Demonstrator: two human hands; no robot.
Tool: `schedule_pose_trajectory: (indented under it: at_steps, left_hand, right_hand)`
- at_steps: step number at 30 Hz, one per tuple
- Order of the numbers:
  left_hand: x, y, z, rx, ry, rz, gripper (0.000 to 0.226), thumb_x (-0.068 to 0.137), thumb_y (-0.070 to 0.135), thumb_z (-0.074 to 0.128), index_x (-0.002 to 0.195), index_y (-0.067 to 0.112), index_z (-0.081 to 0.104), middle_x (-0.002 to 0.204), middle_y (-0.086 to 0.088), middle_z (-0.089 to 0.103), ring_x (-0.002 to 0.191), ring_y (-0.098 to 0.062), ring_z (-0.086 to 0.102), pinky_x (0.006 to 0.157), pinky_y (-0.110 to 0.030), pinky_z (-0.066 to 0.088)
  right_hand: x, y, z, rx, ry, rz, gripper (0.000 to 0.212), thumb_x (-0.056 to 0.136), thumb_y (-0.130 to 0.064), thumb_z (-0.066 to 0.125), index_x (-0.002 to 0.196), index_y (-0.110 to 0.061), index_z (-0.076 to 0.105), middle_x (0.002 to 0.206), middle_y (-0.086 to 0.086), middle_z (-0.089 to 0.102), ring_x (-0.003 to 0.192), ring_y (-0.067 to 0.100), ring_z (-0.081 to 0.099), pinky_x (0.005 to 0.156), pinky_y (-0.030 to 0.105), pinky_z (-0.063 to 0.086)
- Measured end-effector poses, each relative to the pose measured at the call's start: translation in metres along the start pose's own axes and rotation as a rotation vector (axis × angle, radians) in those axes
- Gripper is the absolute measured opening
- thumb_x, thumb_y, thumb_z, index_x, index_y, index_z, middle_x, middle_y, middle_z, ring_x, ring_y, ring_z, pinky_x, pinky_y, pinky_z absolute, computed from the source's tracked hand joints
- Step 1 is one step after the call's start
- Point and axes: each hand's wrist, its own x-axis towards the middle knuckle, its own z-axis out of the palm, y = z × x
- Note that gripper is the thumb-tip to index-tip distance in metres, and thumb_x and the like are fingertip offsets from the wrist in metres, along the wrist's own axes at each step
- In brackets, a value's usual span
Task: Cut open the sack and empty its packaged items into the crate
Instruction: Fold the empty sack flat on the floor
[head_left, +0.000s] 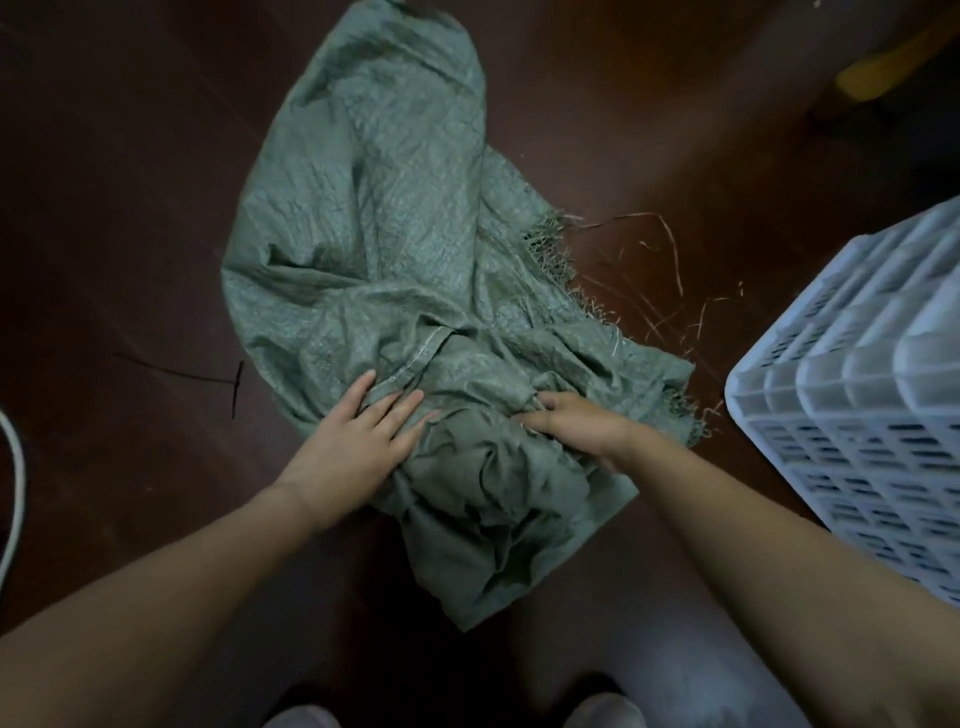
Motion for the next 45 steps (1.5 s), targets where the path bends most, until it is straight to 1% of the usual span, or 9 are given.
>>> schedule_pose_trajectory:
  at_steps: [7,10,19,24,28,33,36,42,45]
  left_hand:
    - [0.018,-0.025,-0.031,-0.582,-0.087,-0.208,0.081,0.071,0.056,0.004,0.128,0.023,0.051,0.131,0.004,0.059,0.127,-0.009,0.049,0.116,-0.030,0.000]
    - [0.025,-0.027,-0.051,-0.861,-0.156,-0.360,0.059,0.095,0.049,0.023,0.131,0.010,0.050,0.141,-0.006,0.049,0.132,-0.019,0.042,0.105,-0.020,0.024]
    - [0.020,-0.047,-0.042,-1.371,-0.047,-0.862,0.021,0.095,0.024,0.050,0.104,0.010,0.062,0.103,-0.002,0.058,0.097,-0.020,0.058,0.080,-0.024,0.039]
    - [-0.013,-0.045,-0.050,-0.581,0.523,-0.749,0.054,0.079,0.034,0.063,0.122,0.005,0.046,0.117,-0.016,0.052,0.109,-0.032,0.051,0.096,-0.044,0.040]
    - [-0.041,-0.026,-0.042,-0.250,0.215,-0.560,0.108,0.058,0.076,0.054,0.141,0.010,0.037,0.145,-0.018,0.040,0.132,-0.037,0.040,0.108,-0.054,0.024]
    - [-0.066,-0.079,-0.027,-1.230,0.331,-1.284,0.107,0.073,0.068,0.060,0.149,0.011,0.010,0.156,-0.016,0.018,0.143,-0.031,0.020,0.116,-0.045,0.019]
    - [-0.062,-0.107,-0.025,-1.703,0.309,-1.064,0.120,0.051,0.087,0.051,0.147,0.020,0.025,0.151,-0.006,0.035,0.133,-0.024,0.040,0.113,-0.040,0.028]
    - [-0.023,-0.070,-0.041,-0.876,-0.002,-0.589,0.137,0.043,0.078,0.069,0.141,0.046,-0.021,0.159,0.000,0.000,0.146,-0.018,0.011,0.118,-0.037,0.018]
    - [-0.026,-0.062,-0.018,-0.338,0.056,-0.592,0.105,0.068,0.069,0.060,0.150,0.031,0.006,0.155,-0.015,0.021,0.142,-0.026,0.025,0.115,-0.039,0.024]
  right_hand:
    - [-0.065,-0.004,-0.020,-0.060,0.639,-0.543,0.042,0.094,-0.046,0.044,0.129,-0.024,0.051,0.126,-0.006,0.049,0.111,0.006,0.050,0.094,0.017,0.041]
    - [-0.091,0.003,-0.001,-0.298,0.908,-0.868,0.036,0.086,-0.039,0.052,0.115,-0.018,0.057,0.103,-0.006,0.047,0.091,-0.006,0.047,0.082,0.007,0.038]
    - [-0.011,-0.021,0.045,-1.051,0.445,-0.723,0.075,0.089,-0.047,0.046,0.148,-0.041,0.000,0.161,0.000,0.001,0.147,0.019,-0.002,0.117,0.047,0.004]
    - [0.023,-0.089,0.042,-1.029,0.340,-0.540,0.062,0.087,-0.048,0.024,0.148,-0.036,0.016,0.160,-0.007,0.007,0.147,0.017,0.002,0.117,0.052,0.001]
    - [0.030,-0.133,0.036,-0.960,0.239,-0.415,0.055,0.094,-0.043,0.028,0.147,-0.030,0.022,0.159,-0.007,0.012,0.146,0.020,0.006,0.117,0.051,0.004]
    - [0.028,-0.137,0.039,-0.982,0.249,-0.396,0.054,0.095,-0.043,0.026,0.147,-0.030,0.024,0.159,-0.007,0.015,0.145,0.021,0.009,0.117,0.051,0.007]
    - [0.031,-0.140,0.044,-1.027,0.307,-0.435,0.046,0.096,-0.043,0.025,0.139,-0.032,0.038,0.150,-0.005,0.032,0.138,0.024,0.023,0.115,0.053,0.011]
    - [0.033,-0.148,0.057,-0.916,0.220,-0.414,0.036,0.098,-0.042,0.033,0.116,-0.027,0.060,0.131,0.003,0.056,0.126,0.024,0.045,0.112,0.046,0.024]
    - [0.025,-0.138,0.048,-0.631,0.117,-0.428,0.030,0.096,-0.040,0.042,0.093,-0.022,0.066,0.110,0.001,0.065,0.108,0.021,0.057,0.090,0.031,0.042]
